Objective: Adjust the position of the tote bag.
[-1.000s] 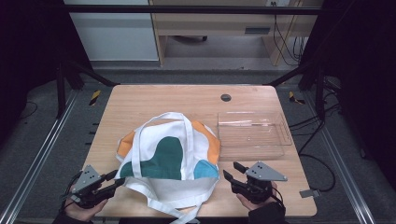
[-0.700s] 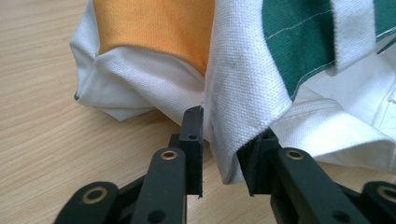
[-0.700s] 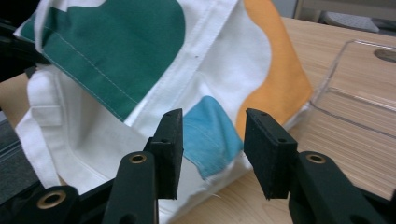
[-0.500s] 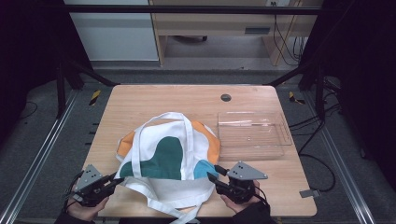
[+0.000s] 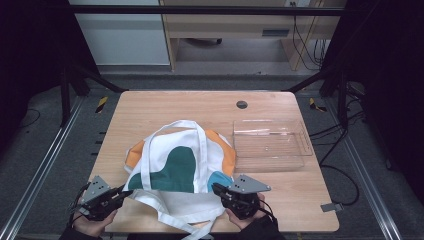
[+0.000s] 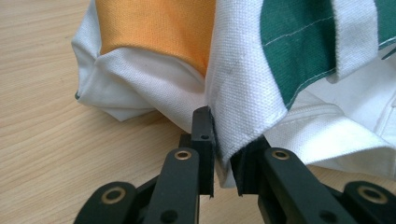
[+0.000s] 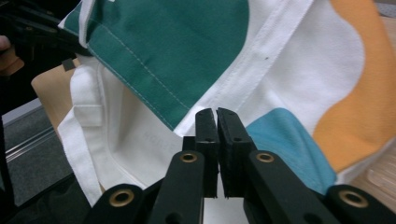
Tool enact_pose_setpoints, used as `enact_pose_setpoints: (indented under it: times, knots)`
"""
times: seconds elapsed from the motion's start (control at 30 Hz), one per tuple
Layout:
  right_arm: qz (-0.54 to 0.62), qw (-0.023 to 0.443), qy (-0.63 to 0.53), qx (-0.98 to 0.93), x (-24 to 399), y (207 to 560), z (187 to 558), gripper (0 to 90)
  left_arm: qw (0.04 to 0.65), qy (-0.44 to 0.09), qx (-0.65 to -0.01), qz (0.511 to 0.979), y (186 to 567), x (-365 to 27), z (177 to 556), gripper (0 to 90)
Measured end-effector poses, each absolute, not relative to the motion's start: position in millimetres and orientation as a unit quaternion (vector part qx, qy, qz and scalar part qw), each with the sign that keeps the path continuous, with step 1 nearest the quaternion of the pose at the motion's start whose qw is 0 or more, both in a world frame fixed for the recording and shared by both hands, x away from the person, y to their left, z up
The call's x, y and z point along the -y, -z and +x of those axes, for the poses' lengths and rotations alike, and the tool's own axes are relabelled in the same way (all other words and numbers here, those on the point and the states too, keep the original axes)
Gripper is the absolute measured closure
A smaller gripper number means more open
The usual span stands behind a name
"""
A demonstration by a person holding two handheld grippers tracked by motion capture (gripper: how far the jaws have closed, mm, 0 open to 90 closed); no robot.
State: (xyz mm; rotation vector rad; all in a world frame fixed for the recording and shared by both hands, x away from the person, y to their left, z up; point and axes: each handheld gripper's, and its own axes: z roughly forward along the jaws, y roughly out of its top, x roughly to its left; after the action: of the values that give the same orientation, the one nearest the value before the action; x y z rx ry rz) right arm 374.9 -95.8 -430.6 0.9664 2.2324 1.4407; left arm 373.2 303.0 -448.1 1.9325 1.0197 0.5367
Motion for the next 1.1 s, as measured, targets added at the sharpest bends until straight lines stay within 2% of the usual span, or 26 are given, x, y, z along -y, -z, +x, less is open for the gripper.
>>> enact_pose_setpoints:
  times: [1.1]
  knots:
    - [0.304,0.122,-0.487,-0.809,25.3,465.3,374.6,90.0,0.428,-0.219,-0.411,0.775,446.9,-302.3,372.8,84.6]
